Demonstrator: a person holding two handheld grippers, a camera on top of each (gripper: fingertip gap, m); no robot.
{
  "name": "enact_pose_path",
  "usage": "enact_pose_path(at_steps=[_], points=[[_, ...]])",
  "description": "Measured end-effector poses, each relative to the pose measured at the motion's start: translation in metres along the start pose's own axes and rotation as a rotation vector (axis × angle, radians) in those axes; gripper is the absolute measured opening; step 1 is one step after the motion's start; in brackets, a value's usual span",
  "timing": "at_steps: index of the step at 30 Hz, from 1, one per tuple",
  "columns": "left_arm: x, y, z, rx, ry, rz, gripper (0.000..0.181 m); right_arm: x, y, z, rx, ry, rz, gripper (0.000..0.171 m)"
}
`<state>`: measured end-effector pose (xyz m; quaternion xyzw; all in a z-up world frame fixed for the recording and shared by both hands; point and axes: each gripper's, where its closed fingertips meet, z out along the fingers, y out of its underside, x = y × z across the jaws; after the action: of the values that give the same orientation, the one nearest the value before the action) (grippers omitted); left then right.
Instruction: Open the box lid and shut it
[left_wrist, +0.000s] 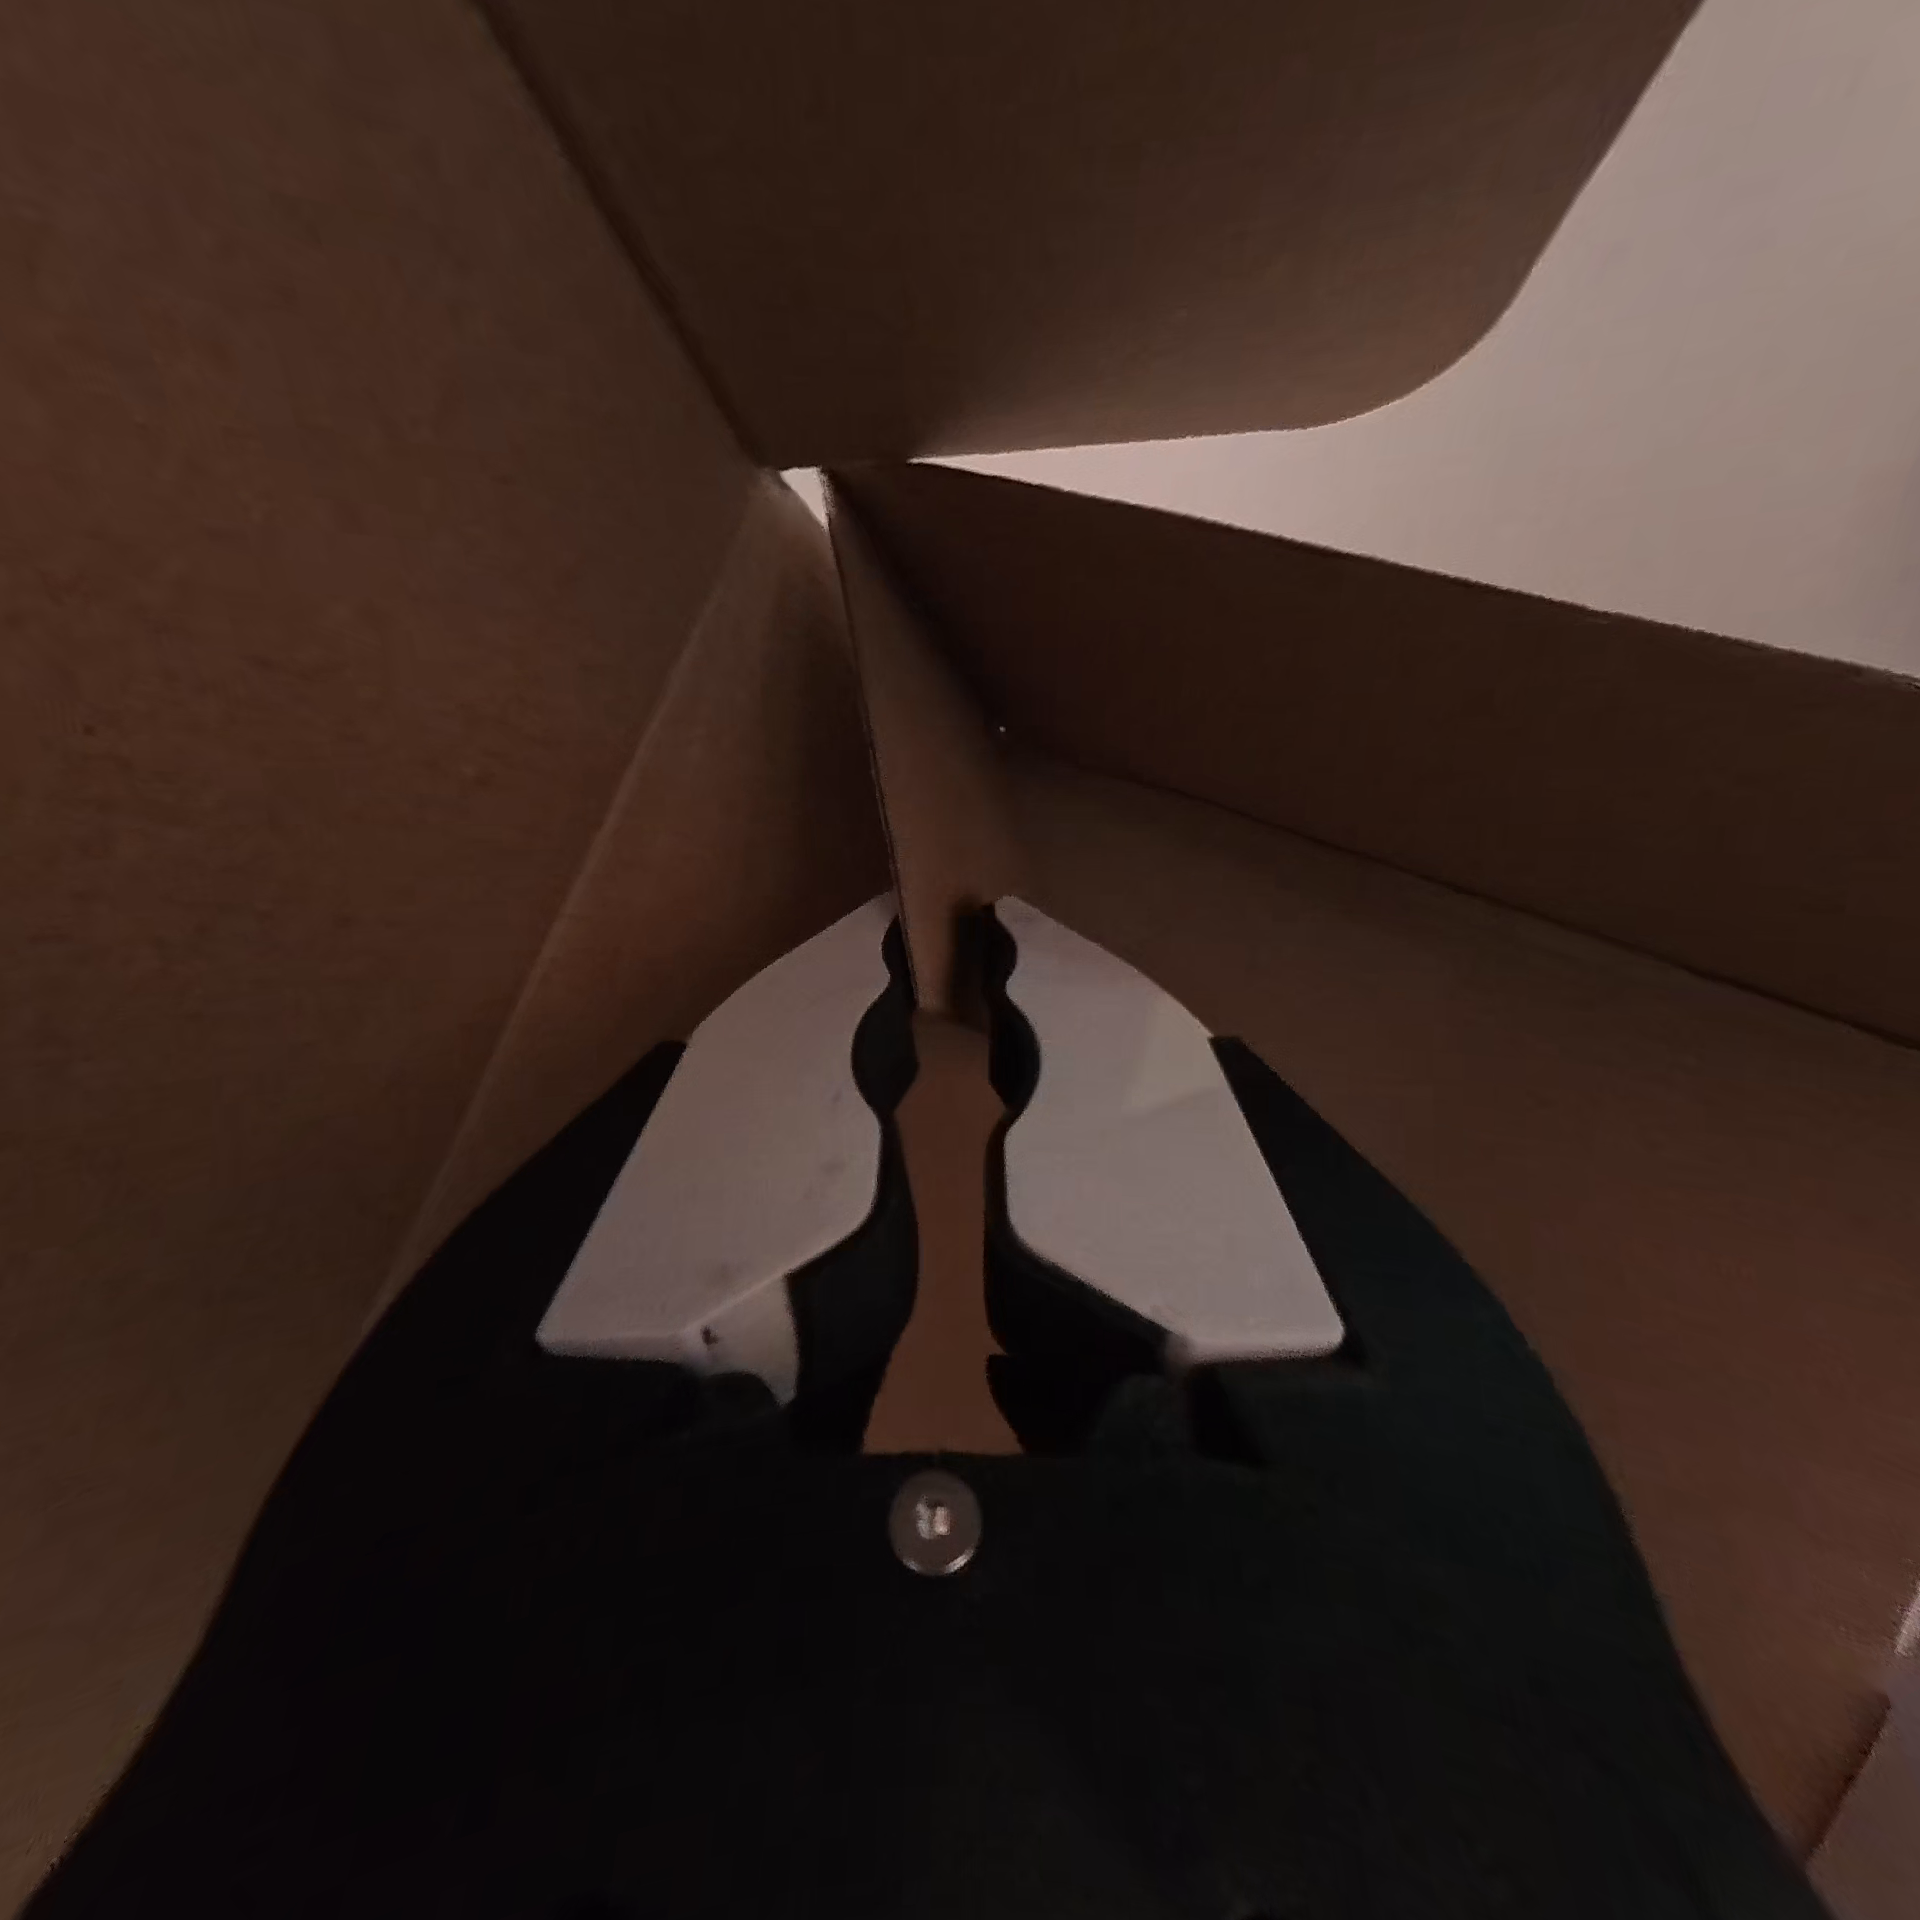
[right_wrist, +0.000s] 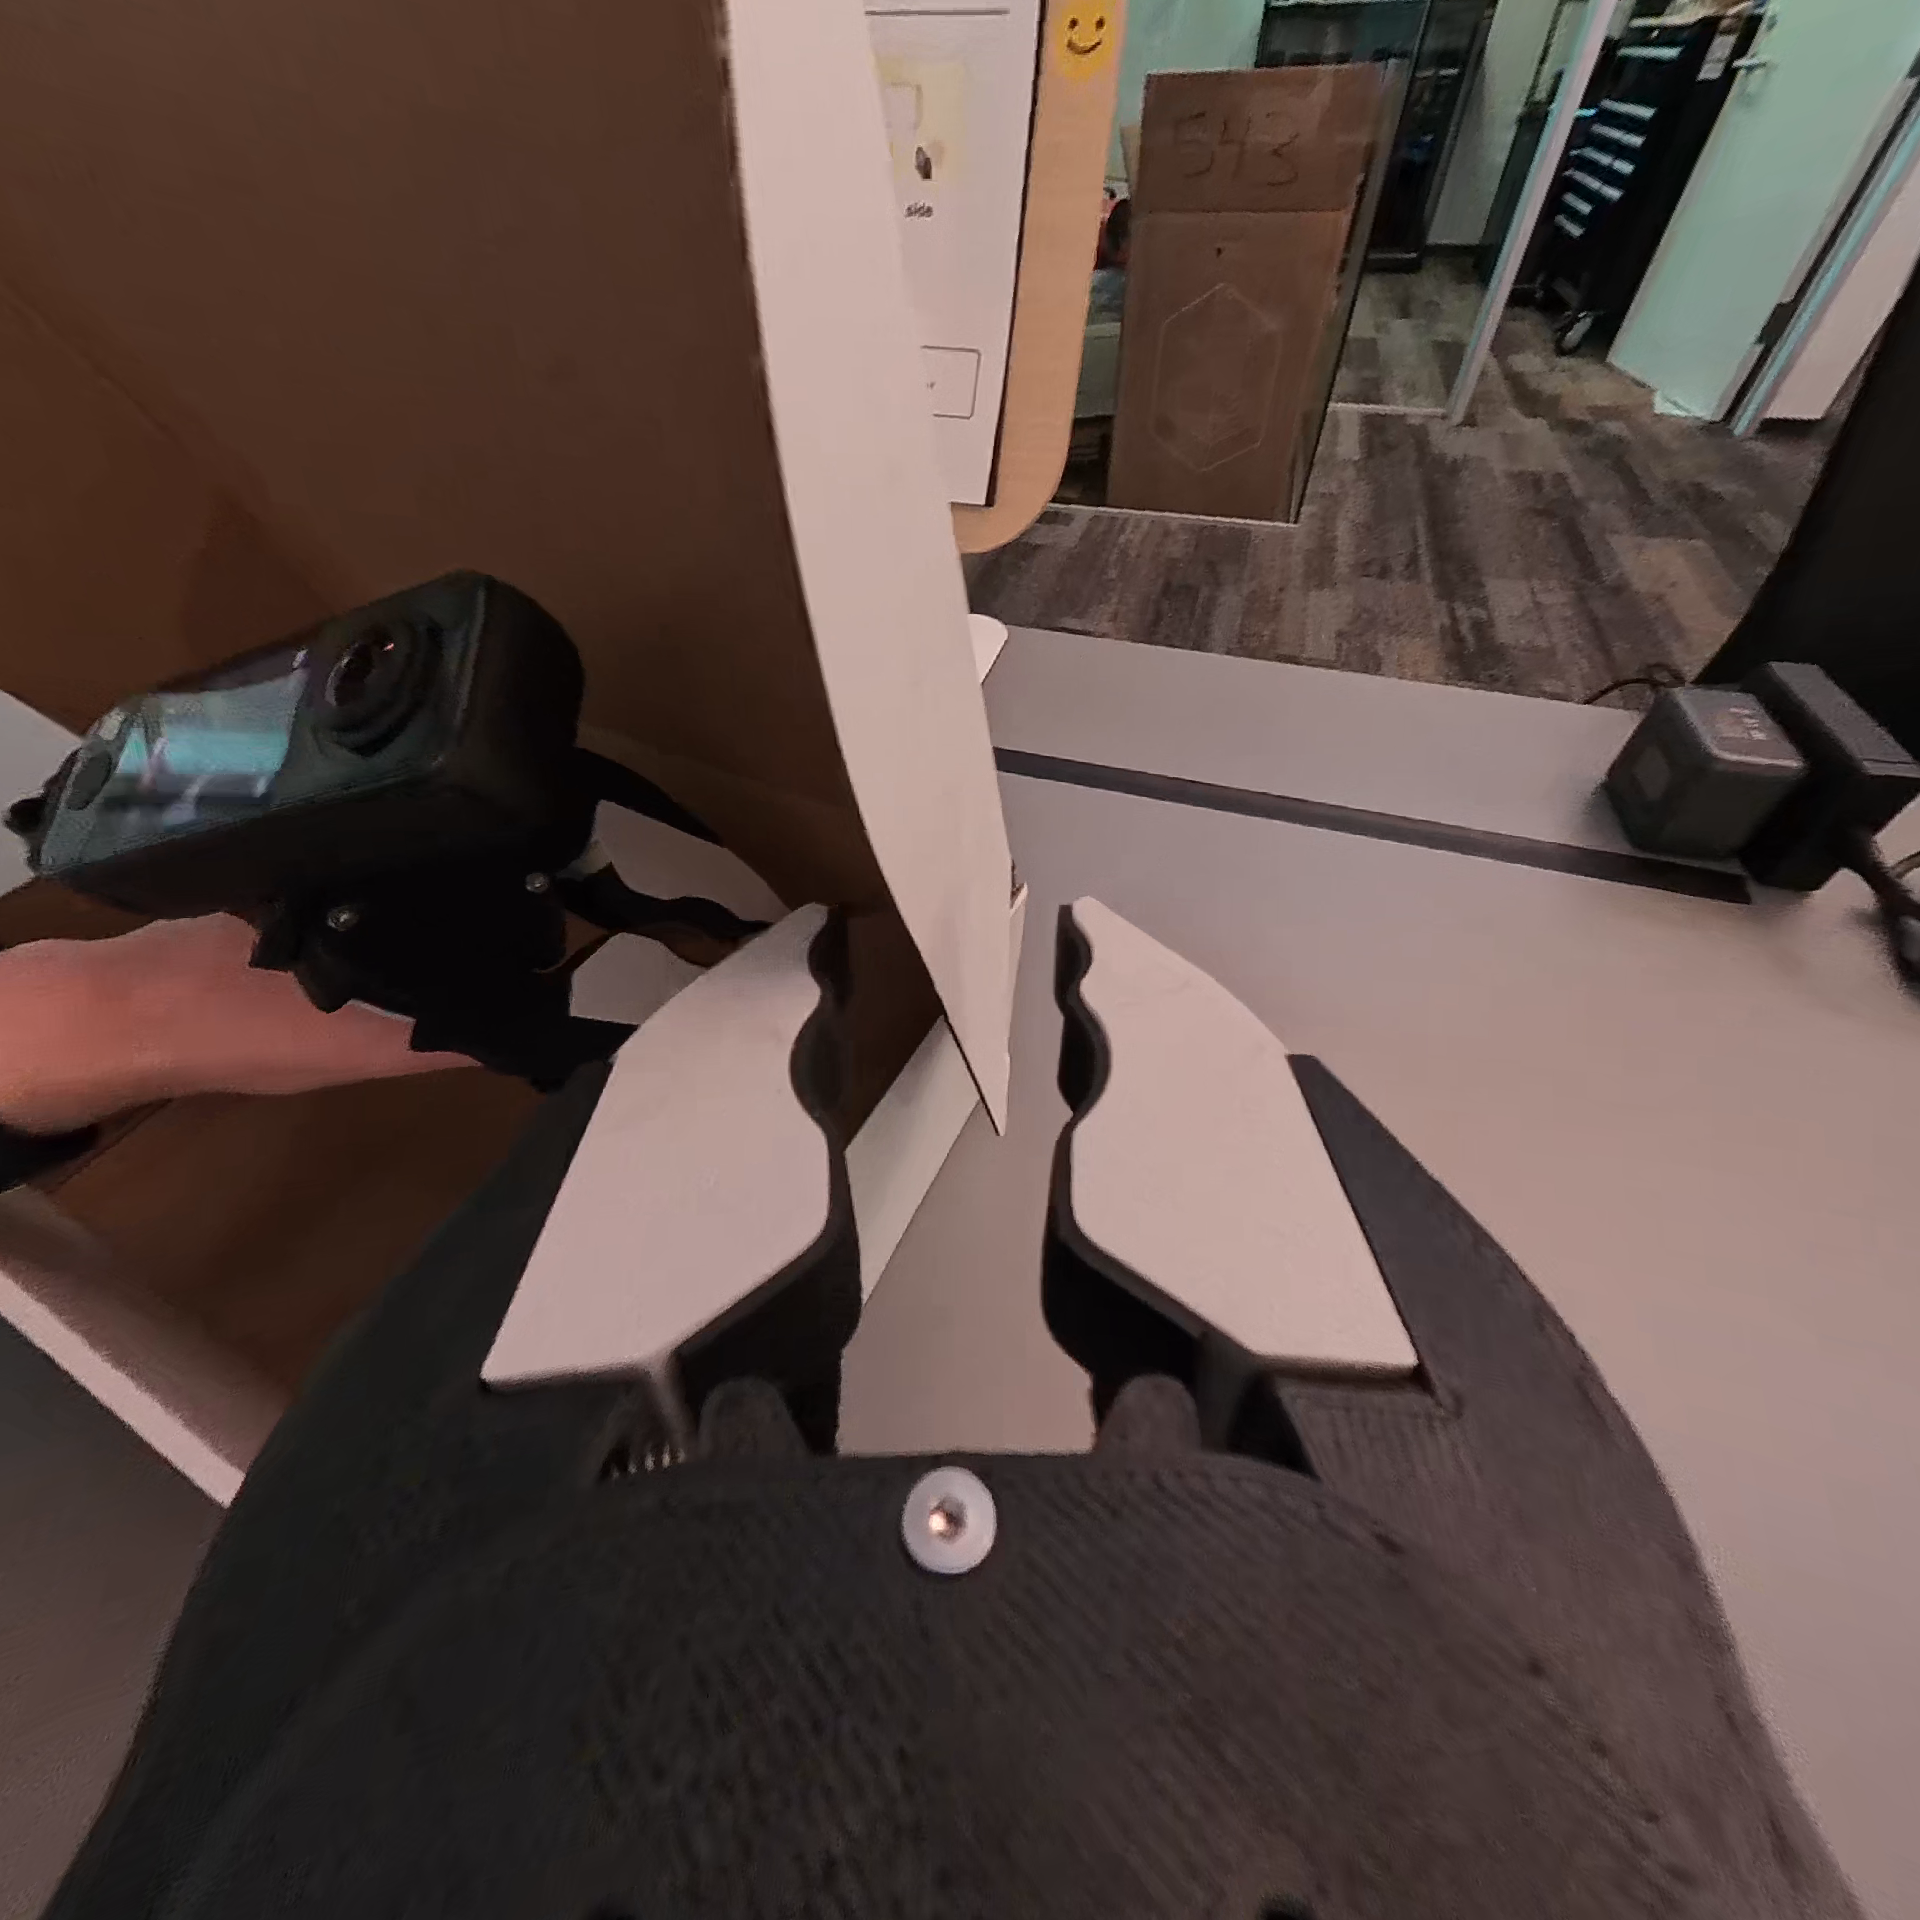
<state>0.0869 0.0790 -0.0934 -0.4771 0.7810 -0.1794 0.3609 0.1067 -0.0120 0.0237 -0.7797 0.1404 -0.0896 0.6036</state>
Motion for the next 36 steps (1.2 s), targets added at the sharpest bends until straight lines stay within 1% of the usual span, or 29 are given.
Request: enact_pose_path(at_steps=[3,5,6,8,12,17,19,24,28,32,36], points=[[-0.001,0.000,0.000,-0.002,0.010,-0.032,0.006,-0.003,0.003,0.007,-0.025,-0.018,0.013,0.033],[-0.004,0.002,0.000,-0.011,0.008,-0.065,0.005,-0.002,0.005,0.012,-0.060,-0.022,0.014,0.018],[-0.004,0.002,0.000,-0.012,0.018,-0.081,0.005,-0.001,0.007,0.015,-0.082,-0.022,0.010,0.008],[-0.008,0.004,0.000,-0.018,0.006,-0.104,0.004,0.006,0.005,0.016,-0.104,0.024,0.001,0.003],[-0.015,0.011,0.002,-0.053,-0.011,-0.146,0.005,0.014,0.000,0.017,-0.163,0.058,0.059,0.004],[-0.025,0.013,0.003,-0.077,-0.072,-0.166,0.006,0.005,-0.005,0.021,-0.256,0.021,0.217,0.005],[-0.029,0.014,0.003,-0.082,-0.093,-0.167,0.007,-0.001,-0.006,0.021,-0.314,0.021,0.247,0.005],[-0.035,0.016,0.003,-0.074,-0.096,-0.215,0.008,-0.012,-0.010,0.024,-0.390,0.054,0.304,0.006],[-0.035,0.016,0.004,-0.079,-0.099,-0.198,0.008,-0.019,-0.012,0.028,-0.448,0.088,0.318,0.007],[-0.035,0.017,0.006,-0.082,-0.098,-0.202,0.008,-0.030,-0.010,0.033,-0.439,0.103,0.361,0.011],[-0.035,0.018,0.007,-0.085,-0.096,-0.206,0.008,-0.034,0.000,0.035,-0.365,0.111,0.370,0.012]])
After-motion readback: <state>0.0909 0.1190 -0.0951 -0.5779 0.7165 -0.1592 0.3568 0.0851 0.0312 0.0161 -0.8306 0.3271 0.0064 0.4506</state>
